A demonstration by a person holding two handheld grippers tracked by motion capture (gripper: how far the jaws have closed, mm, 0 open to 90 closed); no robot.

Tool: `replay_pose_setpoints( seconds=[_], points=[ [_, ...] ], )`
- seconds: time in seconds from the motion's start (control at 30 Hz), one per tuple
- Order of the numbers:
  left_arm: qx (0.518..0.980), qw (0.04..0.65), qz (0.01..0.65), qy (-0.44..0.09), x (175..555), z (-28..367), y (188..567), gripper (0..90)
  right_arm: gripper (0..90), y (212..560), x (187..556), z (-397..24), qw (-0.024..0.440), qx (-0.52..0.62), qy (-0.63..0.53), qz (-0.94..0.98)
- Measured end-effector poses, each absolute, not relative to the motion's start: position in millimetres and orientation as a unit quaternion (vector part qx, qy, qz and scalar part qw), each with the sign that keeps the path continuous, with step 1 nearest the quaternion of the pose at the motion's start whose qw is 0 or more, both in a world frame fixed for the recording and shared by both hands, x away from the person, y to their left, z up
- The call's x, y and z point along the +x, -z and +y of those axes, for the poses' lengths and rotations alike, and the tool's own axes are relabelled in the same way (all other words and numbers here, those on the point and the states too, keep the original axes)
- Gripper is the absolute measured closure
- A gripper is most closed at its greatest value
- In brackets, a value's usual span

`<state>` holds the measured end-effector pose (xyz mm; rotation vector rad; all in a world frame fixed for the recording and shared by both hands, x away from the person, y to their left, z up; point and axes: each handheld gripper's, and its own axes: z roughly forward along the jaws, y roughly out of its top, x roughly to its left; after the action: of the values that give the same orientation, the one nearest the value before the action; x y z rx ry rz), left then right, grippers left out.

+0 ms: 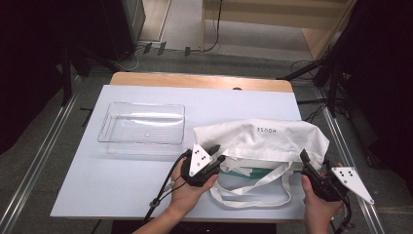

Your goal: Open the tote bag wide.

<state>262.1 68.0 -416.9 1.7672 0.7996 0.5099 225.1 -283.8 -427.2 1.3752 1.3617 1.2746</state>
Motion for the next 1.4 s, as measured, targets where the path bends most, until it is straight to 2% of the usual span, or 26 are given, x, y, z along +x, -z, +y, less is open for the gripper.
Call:
replay_pose_setpoints(
  seconds=[0.07,0.1,0.27,0.47,0.57,0.67,0.73,0.8,1.03,1.4],
  points=[
    [0.736,0.555,0.336,-0.192,265,71,414,81.8,33.2,429,220,-287,0.392,0.547,-0.506,0.539],
    [0.736,0.555,0.336,-0.192,265,71,414,83.3,33.2,429,220,-287,0.392,0.547,-0.506,0.539],
    [0.724,0.575,0.343,-0.163,274,78,402,88.0,17.6,433,203,-295,0.376,0.576,-0.491,0.535],
    [0.714,0.584,0.352,-0.159,280,78,400,88.9,20.7,461,211,-285,0.297,0.620,-0.469,0.555],
    [0.714,0.585,0.352,-0.157,281,77,400,89.4,32.3,469,221,-277,0.273,0.629,-0.472,0.554],
    [0.714,0.583,0.351,-0.161,282,76,399,89.5,59.2,468,222,-269,0.303,0.623,-0.469,0.548],
    [0.714,0.585,0.351,-0.159,284,77,397,89.6,80.7,467,221,-269,0.328,0.620,-0.453,0.550],
    [0.712,0.587,0.350,-0.159,285,79,394,89.6,88.3,468,221,-276,0.315,0.613,-0.465,0.556],
    [0.704,0.594,0.353,-0.164,293,81,386,89.6,90.0,470,218,-281,0.305,0.600,-0.442,0.593],
    [0.687,0.603,0.368,-0.170,324,83,370,89.6,90.0,471,211,-291,0.289,0.601,-0.419,0.616]
  ],
)
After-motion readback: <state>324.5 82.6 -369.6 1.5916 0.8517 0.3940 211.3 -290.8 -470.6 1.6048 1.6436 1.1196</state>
